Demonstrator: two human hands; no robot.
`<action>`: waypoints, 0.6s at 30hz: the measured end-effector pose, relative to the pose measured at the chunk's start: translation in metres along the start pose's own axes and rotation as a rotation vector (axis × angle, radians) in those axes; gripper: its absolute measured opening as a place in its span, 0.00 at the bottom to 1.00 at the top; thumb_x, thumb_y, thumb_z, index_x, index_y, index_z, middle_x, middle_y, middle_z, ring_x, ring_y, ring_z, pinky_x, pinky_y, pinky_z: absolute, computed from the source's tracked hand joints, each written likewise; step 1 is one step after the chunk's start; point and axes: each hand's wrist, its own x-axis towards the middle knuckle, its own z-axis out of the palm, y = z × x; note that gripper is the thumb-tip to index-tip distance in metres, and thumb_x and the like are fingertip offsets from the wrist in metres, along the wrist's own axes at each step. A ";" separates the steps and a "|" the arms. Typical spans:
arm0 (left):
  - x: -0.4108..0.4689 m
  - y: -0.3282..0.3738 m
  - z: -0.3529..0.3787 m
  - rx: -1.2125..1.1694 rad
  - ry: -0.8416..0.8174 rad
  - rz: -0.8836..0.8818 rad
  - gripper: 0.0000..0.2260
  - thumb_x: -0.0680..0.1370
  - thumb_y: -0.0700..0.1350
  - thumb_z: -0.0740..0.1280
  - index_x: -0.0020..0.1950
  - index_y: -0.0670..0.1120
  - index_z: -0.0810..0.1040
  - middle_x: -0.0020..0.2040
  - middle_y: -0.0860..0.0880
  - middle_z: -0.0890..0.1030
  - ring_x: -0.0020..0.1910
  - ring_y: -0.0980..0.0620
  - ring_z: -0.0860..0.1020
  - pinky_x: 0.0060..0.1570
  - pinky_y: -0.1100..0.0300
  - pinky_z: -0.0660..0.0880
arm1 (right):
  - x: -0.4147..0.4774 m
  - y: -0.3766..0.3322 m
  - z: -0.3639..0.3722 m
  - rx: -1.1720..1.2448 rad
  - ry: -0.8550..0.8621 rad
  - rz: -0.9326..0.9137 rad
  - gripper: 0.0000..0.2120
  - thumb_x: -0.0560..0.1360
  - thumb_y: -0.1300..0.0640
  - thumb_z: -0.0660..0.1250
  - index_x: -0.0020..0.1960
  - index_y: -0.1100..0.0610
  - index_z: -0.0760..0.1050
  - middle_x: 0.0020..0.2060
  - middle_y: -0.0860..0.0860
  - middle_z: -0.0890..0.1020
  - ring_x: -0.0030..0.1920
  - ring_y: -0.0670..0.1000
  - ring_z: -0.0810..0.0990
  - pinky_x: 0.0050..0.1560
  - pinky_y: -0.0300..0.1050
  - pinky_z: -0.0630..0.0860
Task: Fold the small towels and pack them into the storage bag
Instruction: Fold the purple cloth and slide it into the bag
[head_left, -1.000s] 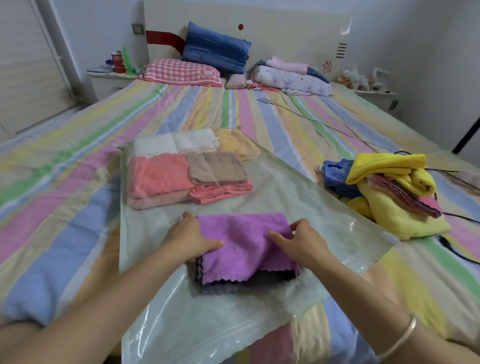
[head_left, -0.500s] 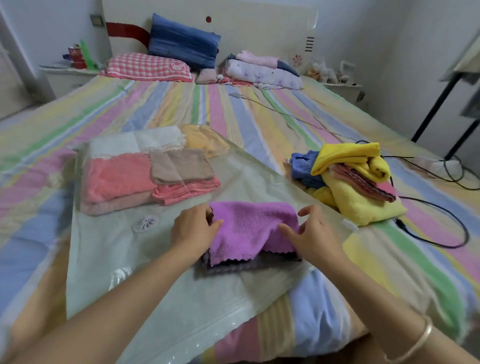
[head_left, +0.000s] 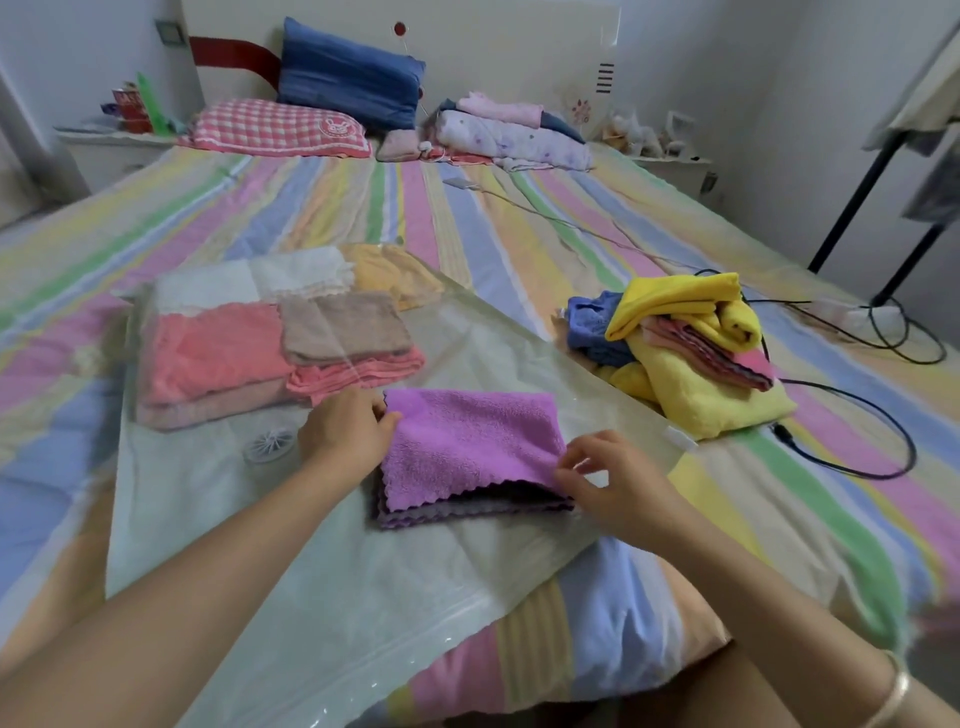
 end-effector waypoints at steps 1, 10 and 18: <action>0.002 -0.002 0.002 -0.053 -0.060 -0.042 0.14 0.75 0.57 0.68 0.39 0.47 0.79 0.44 0.46 0.84 0.45 0.42 0.82 0.44 0.55 0.77 | 0.000 -0.001 0.000 0.117 -0.006 0.101 0.09 0.73 0.44 0.69 0.49 0.47 0.75 0.49 0.46 0.78 0.45 0.47 0.82 0.50 0.51 0.80; -0.005 0.008 -0.005 -0.615 -0.512 -0.384 0.17 0.68 0.51 0.78 0.46 0.42 0.77 0.45 0.44 0.81 0.43 0.46 0.80 0.43 0.58 0.76 | 0.030 -0.025 0.006 0.561 -0.185 0.559 0.35 0.61 0.49 0.78 0.64 0.58 0.71 0.50 0.56 0.82 0.44 0.52 0.81 0.48 0.48 0.80; -0.037 0.058 -0.001 -1.092 -0.676 -0.353 0.10 0.75 0.30 0.67 0.55 0.35 0.79 0.53 0.37 0.82 0.46 0.44 0.81 0.53 0.52 0.78 | 0.018 -0.040 -0.022 0.270 0.080 0.216 0.17 0.67 0.70 0.59 0.52 0.57 0.73 0.40 0.55 0.77 0.38 0.54 0.75 0.33 0.45 0.72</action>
